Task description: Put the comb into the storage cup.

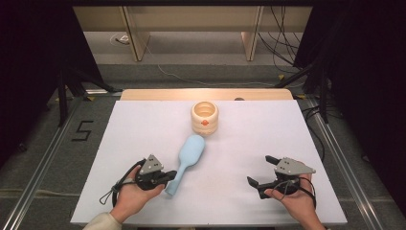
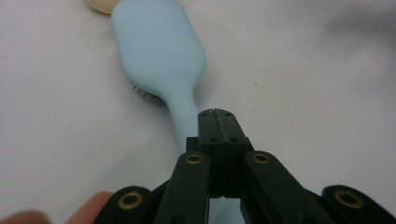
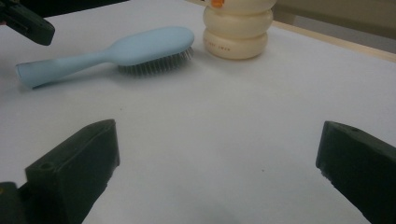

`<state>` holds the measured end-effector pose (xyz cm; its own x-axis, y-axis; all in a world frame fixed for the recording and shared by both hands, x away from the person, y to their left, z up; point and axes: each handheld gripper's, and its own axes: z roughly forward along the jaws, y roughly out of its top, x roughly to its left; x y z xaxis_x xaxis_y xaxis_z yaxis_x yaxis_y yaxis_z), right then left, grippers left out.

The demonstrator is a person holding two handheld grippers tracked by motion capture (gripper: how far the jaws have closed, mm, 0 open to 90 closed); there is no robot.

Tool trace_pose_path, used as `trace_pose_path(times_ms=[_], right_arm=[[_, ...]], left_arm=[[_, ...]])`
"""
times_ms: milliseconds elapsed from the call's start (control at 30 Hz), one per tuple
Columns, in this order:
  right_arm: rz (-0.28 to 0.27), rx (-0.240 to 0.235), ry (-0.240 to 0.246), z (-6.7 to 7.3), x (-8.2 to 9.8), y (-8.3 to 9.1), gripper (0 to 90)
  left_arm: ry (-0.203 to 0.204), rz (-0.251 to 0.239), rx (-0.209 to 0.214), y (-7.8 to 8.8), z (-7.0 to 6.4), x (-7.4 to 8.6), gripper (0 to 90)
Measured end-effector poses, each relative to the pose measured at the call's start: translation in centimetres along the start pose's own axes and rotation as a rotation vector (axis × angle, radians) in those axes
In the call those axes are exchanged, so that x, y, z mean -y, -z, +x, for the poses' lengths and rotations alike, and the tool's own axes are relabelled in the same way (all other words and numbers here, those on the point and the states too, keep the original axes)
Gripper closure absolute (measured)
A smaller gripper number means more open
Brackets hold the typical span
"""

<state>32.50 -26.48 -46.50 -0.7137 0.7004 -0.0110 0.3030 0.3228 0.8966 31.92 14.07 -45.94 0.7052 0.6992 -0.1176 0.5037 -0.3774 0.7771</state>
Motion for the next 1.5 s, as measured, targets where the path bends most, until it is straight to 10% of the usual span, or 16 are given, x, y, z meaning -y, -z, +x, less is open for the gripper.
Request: trace_pose_path(times_ms=[467, 1500], right_arm=[[-0.001, 0.004, -0.001, 0.0, 0.0, 0.0, 0.4], [-0.003, 0.005, -0.005, -0.1, 0.0, 0.1, 0.4]], left_arm=[[-0.027, 0.148, 0.02, -2.8, -2.3, -0.6, 89.8], [-0.003, 0.376, -0.102, -2.4, -0.4, 0.1, 89.8]])
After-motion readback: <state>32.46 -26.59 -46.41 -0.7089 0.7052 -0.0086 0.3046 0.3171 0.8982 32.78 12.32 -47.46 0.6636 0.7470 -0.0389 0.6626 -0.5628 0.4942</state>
